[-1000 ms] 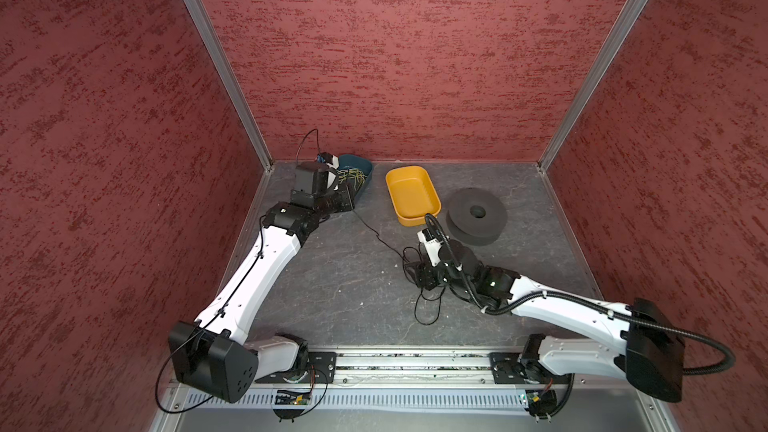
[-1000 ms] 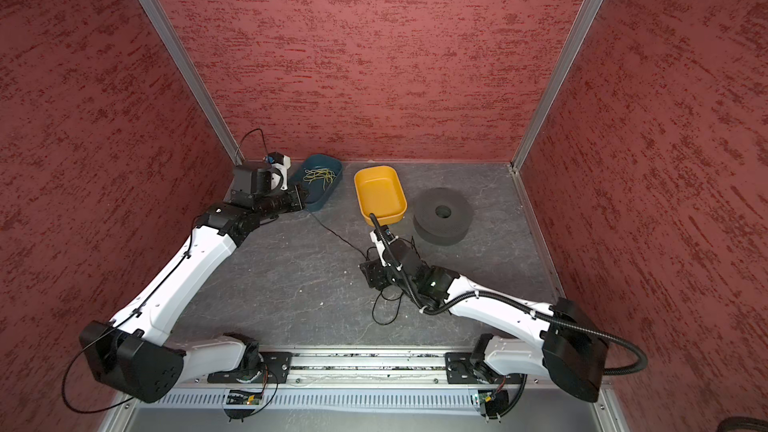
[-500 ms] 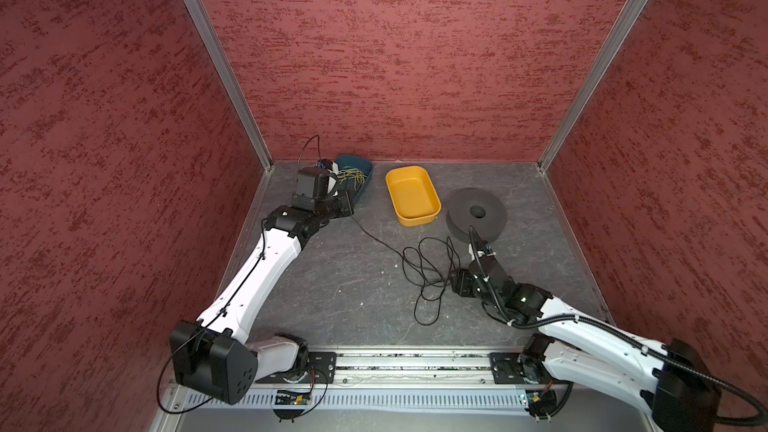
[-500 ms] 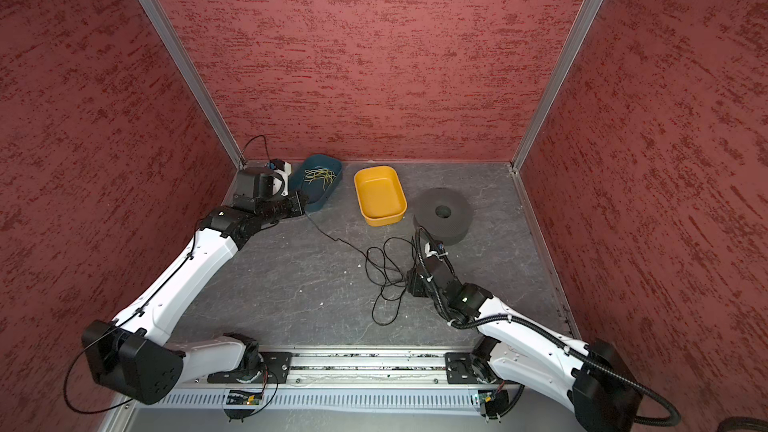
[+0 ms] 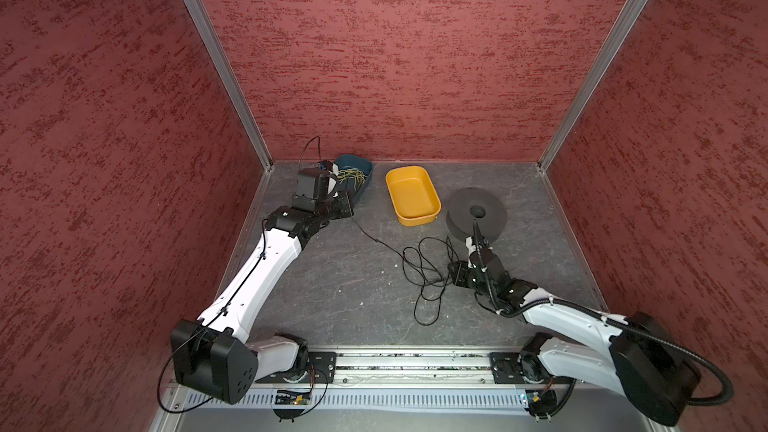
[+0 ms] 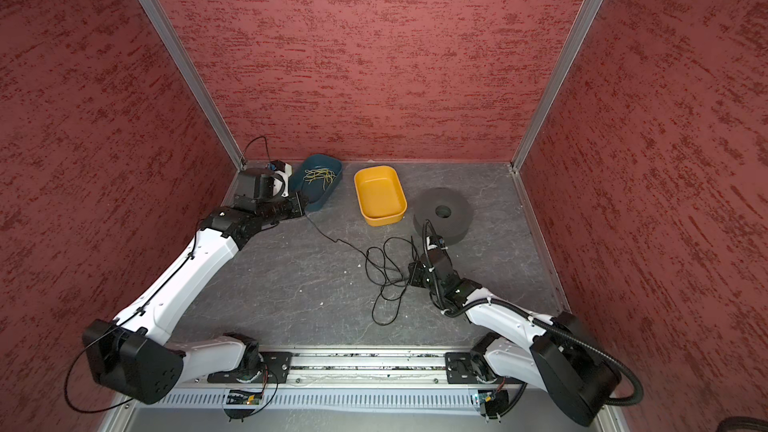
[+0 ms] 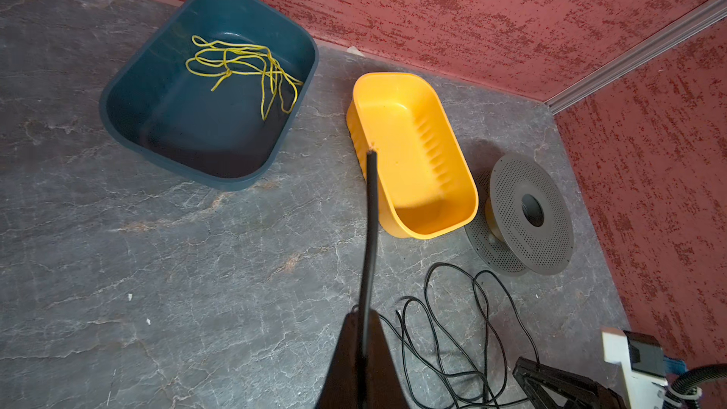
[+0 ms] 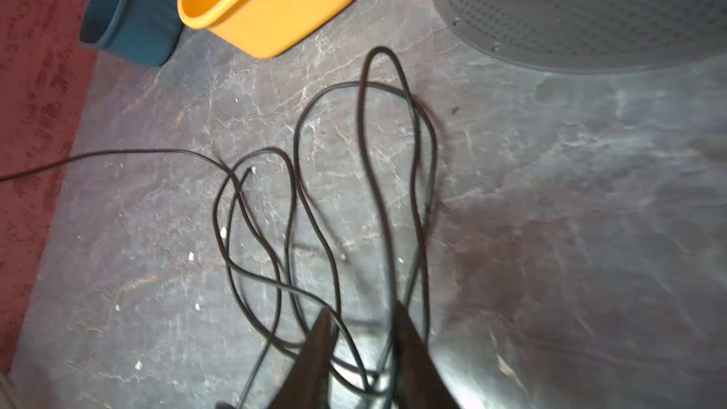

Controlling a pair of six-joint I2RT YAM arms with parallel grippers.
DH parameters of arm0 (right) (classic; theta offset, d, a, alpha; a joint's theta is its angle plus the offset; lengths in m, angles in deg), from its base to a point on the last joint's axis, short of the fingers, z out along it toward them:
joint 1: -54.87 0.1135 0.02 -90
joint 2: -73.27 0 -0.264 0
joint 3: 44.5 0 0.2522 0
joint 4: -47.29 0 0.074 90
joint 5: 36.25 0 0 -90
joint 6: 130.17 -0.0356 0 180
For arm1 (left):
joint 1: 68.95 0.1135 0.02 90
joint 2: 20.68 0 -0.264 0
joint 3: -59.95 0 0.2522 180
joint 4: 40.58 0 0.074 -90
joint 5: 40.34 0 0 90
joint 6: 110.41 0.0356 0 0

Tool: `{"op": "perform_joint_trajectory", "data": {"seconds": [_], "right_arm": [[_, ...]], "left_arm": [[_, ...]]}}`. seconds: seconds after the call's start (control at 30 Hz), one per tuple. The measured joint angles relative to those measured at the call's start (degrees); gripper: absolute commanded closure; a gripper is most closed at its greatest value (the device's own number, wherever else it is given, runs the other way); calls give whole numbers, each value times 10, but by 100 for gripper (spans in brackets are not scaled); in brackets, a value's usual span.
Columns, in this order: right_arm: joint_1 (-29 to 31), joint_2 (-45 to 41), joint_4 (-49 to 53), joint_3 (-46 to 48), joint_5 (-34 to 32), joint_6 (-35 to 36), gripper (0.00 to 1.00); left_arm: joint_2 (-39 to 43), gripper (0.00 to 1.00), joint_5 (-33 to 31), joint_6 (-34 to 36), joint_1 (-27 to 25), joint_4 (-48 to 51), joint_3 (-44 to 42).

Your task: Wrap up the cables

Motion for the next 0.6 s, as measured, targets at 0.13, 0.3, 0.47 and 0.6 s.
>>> {"op": "perform_joint_trajectory", "data": {"seconds": [0.13, 0.3, 0.47, 0.6], "right_arm": [[-5, -4, 13, -23, 4, 21, 100], [-47, -64, 124, -131, -12, 100, 100], [-124, -136, 237, -265, -63, 168, 100], [-199, -162, 329, -369, -121, 205, 100]], "left_arm": [[-2, 100, -1, 1, 2, 31, 23], [-6, 100, -24, 21, 2, 114, 131], [-12, 100, -101, 43, 1, 216, 299], [-22, 100, -190, 59, -2, 316, 426]]}}
